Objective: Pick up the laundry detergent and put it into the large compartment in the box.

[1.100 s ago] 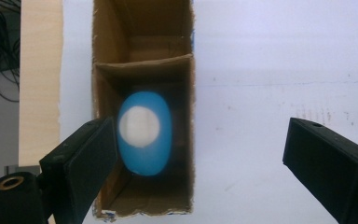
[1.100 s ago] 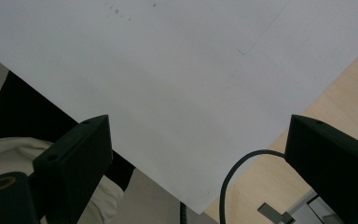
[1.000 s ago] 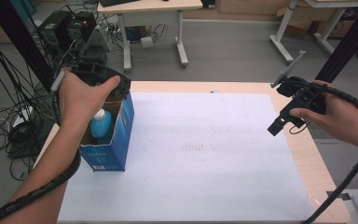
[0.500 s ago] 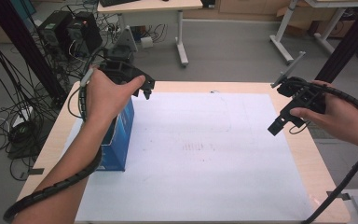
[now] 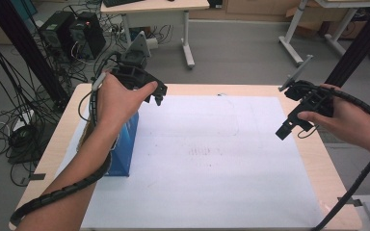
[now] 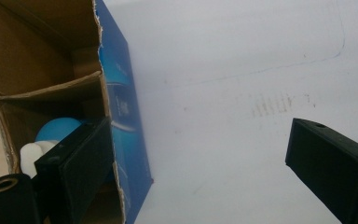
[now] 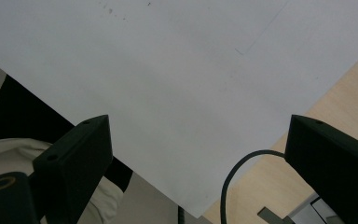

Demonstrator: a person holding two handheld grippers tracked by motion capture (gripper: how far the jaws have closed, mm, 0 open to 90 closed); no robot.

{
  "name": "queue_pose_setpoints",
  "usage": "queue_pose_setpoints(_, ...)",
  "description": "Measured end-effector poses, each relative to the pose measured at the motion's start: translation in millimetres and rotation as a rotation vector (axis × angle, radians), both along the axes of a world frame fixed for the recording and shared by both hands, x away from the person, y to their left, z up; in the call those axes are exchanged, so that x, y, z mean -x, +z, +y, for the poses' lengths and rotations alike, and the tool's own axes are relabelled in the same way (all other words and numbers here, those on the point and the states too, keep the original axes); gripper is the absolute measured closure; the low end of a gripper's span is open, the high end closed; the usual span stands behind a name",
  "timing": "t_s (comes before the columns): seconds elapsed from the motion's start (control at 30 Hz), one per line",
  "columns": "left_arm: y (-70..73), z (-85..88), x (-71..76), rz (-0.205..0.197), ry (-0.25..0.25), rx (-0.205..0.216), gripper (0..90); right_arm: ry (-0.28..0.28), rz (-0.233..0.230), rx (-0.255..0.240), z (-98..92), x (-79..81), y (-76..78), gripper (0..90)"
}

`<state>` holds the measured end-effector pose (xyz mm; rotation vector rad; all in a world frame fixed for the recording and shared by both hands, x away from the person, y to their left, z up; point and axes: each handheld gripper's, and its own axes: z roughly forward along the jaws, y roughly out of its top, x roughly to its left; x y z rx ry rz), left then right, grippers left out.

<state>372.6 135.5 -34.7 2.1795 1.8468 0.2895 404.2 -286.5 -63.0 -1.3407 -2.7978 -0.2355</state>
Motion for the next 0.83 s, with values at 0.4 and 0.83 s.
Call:
queue_pose_setpoints(0.4,-2.3,0.1,0.7,0.001,-0.013,-0.008,8.3,0.000,-0.004,0.002,0.7,-0.3,0.3,7.8)
queue_pose_setpoints(0.83,-1.8,3.6,4.3,-0.005,-0.016,-0.003,8.4,0.011,-0.010,0.001,3.9,0.2,0.8,7.8)
